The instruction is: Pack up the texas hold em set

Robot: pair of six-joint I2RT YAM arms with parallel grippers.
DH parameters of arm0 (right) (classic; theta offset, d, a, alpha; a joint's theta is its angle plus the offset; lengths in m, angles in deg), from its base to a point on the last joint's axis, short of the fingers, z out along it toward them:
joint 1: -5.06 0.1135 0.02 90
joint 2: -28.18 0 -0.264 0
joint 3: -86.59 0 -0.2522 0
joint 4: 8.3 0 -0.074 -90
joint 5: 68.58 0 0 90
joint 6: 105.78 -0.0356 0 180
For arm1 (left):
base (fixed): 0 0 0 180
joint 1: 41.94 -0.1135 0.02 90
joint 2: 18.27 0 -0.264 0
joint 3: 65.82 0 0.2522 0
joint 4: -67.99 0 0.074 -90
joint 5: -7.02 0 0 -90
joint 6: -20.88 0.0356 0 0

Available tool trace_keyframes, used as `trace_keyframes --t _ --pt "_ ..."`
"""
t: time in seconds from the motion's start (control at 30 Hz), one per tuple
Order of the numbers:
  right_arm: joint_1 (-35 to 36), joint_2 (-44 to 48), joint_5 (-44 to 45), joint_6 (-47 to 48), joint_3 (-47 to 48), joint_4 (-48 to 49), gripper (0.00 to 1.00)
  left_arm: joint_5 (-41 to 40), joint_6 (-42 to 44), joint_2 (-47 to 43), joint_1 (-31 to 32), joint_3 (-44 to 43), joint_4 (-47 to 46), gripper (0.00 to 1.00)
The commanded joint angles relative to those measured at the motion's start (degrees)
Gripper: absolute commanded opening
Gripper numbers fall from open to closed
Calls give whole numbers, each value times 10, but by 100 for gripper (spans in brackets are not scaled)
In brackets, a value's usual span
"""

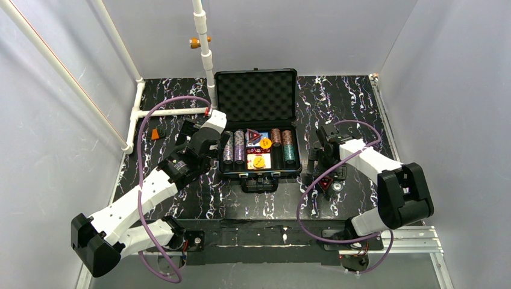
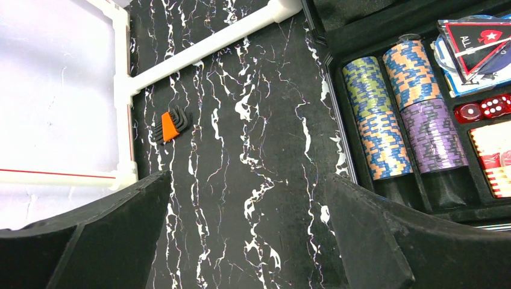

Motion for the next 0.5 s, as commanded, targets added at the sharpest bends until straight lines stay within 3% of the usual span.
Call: trace_keyframes --t 0.0,0.47 --pt "-4 -10 -6 1 -10 4 98 -3 -2 -14 1 3 3 99" --pt "-25 -32 15 10 -10 22 98 1 -2 -13 1 2 3 99"
